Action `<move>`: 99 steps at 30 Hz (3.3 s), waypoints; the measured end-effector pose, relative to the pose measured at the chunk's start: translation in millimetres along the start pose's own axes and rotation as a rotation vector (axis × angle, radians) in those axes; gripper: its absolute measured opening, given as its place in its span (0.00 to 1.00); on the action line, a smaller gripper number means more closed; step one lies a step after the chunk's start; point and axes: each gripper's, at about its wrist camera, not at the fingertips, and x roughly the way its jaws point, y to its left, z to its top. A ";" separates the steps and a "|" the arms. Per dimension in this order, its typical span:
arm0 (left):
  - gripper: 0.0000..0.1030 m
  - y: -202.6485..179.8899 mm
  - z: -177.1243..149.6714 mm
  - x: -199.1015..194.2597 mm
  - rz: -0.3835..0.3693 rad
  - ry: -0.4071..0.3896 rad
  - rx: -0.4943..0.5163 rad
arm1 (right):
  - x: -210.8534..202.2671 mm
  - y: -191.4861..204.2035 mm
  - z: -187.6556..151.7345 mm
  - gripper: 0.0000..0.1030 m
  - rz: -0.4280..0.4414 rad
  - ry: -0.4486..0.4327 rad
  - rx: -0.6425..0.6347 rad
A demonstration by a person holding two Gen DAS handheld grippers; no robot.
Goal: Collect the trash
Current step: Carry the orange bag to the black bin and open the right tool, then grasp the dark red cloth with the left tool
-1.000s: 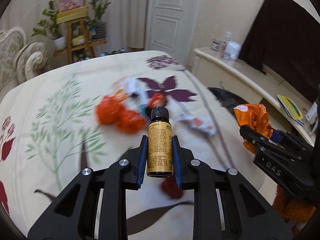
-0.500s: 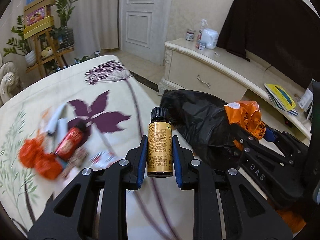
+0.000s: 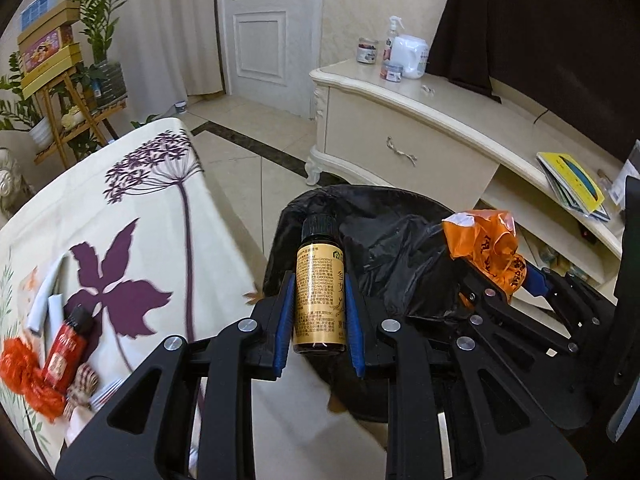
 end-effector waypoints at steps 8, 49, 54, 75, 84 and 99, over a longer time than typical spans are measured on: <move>0.57 0.7 1.3 -3.9 0.020 -0.026 -0.001 | 1.6 -4.0 0.8 0.53 -0.019 0.005 0.030; 0.62 123.3 -152.5 -110.2 0.166 0.013 -0.206 | -106.8 107.1 -99.2 0.56 0.144 0.007 -0.102; 0.42 127.6 -152.0 -111.6 0.144 0.006 -0.210 | -108.0 115.1 -100.4 0.56 0.154 0.006 -0.118; 0.21 153.2 -147.7 -126.2 0.152 -0.033 -0.227 | -103.5 146.9 -88.3 0.56 0.202 0.003 -0.173; 0.21 185.9 -141.7 -136.2 0.211 -0.055 -0.275 | -98.1 167.9 -79.8 0.59 0.230 0.004 -0.205; 0.21 222.8 -138.8 -135.5 0.268 -0.043 -0.337 | -82.8 191.6 -67.7 0.60 0.253 0.028 -0.237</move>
